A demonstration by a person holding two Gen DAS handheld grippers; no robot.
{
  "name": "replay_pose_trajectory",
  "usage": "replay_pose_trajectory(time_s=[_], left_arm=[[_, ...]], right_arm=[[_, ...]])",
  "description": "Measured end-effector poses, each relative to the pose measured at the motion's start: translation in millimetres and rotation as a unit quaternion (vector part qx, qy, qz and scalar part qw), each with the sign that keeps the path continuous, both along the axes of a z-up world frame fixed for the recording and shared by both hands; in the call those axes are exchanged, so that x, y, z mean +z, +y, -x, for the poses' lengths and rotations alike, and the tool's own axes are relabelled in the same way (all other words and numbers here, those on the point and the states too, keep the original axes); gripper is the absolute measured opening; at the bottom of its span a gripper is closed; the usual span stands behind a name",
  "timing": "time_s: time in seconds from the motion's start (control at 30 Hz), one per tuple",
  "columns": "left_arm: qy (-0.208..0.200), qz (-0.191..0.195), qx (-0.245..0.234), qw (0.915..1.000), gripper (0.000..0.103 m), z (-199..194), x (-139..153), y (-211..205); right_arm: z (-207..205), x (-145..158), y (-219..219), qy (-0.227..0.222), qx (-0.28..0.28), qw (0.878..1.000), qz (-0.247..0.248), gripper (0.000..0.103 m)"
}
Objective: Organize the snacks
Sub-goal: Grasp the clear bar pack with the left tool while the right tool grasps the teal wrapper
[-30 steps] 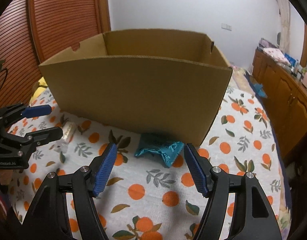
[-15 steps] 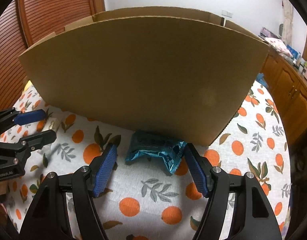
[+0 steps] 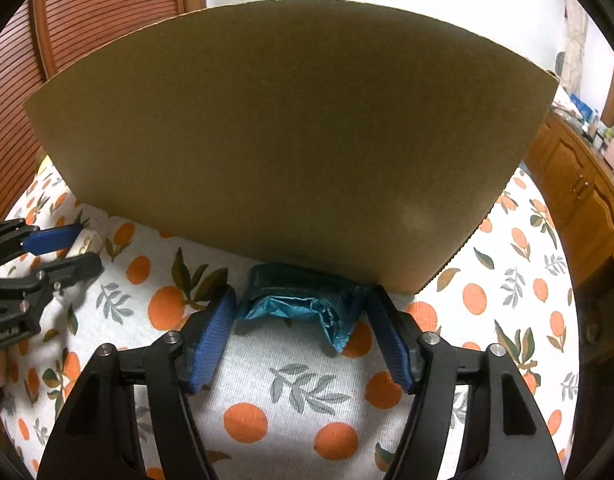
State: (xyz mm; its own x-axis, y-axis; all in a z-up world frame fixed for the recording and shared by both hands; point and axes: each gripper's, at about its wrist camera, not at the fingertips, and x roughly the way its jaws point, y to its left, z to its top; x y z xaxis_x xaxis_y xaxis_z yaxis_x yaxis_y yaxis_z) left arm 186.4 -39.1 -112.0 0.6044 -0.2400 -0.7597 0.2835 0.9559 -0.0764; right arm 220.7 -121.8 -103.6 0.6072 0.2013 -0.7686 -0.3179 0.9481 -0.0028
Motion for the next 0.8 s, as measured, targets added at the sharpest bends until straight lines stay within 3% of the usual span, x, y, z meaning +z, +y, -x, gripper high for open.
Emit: replay_pose_trajectory(time_s=[0.3,0.8], left_arm=[[-0.004,0.009,-0.005,0.9999,0.020,15.5,2.5,12.4],[-0.023,0.022,-0.019,0.9993,0.020,39.6,17.8,14.7]], right_arm=[[14.0,1.4,-8.3,-0.004,0.018,1.000,-0.005,0.037],[41.5,19.1,-20.0,-0.030,0.038,0.998,-0.028,0.035]])
